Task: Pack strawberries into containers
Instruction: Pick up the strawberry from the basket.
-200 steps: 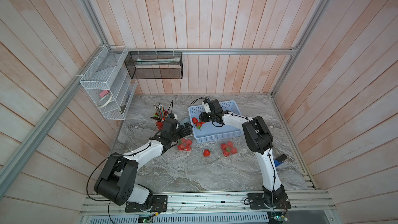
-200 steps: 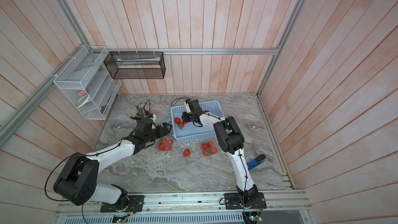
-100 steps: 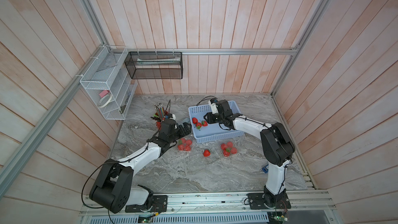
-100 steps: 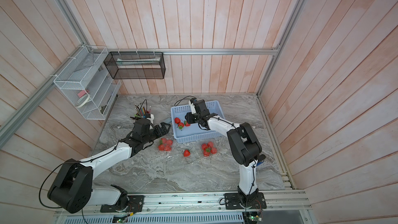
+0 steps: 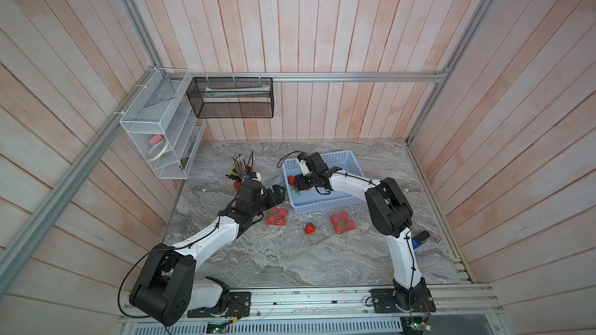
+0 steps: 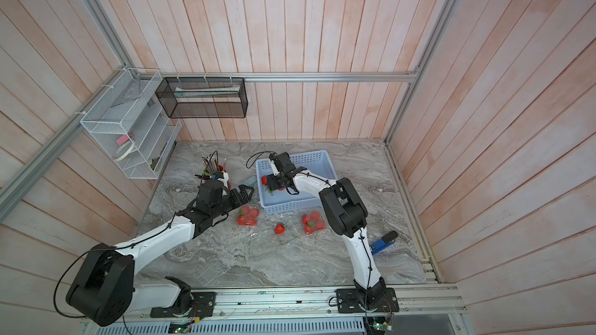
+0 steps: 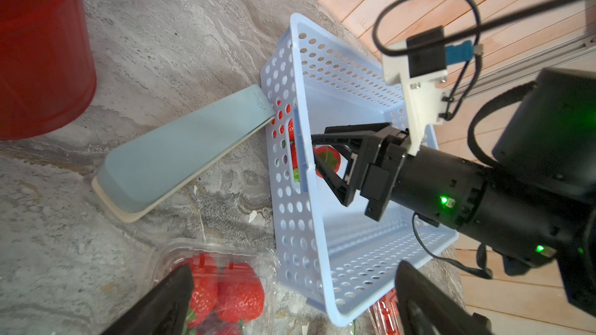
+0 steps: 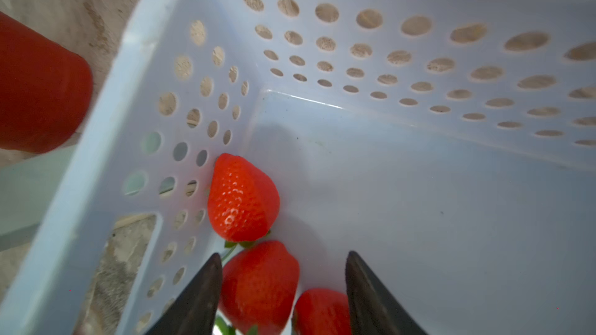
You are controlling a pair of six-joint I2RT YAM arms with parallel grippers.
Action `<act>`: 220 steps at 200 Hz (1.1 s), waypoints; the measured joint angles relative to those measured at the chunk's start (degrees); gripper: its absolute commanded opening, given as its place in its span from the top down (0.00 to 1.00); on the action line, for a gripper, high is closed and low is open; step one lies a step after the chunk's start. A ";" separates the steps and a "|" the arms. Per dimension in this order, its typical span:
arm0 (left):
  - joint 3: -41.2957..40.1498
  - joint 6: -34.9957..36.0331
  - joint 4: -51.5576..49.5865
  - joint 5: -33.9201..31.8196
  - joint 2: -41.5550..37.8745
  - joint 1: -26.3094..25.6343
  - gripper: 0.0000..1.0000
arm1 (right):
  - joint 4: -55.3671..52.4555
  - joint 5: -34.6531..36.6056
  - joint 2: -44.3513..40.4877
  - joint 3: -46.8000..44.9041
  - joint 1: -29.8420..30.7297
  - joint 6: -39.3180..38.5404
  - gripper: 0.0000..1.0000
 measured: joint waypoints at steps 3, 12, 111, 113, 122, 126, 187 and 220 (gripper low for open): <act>0.00 0.00 0.00 -0.07 0.07 0.00 0.01 | -0.44 0.35 0.46 0.66 0.02 -0.13 0.38; 0.00 0.07 -0.02 -0.15 0.31 0.00 0.01 | -1.38 1.36 1.42 2.14 0.00 -0.42 0.38; 0.85 0.85 -0.76 -0.31 3.19 0.00 0.01 | -2.49 5.07 -0.04 -2.34 -1.55 -0.55 0.40; 0.85 0.85 -0.76 -0.33 3.19 0.00 0.01 | -2.49 5.05 -0.17 -2.58 -1.62 -0.57 0.40; 0.85 0.83 -0.76 -0.31 3.19 0.00 0.01 | -2.43 5.01 -0.81 -3.41 -1.84 -0.57 0.40; 0.85 0.83 -0.76 -0.31 3.19 0.00 0.01 | -2.43 4.85 -1.01 -3.72 -1.90 -0.57 0.40; 0.85 0.81 -0.79 -0.31 3.13 0.00 0.01 | -1.92 1.88 -7.76 -13.22 -2.05 -0.55 0.37; 0.85 0.79 -0.83 -0.31 2.62 0.00 0.01 | -2.86 2.12 -8.50 -14.14 -2.05 -0.52 0.42</act>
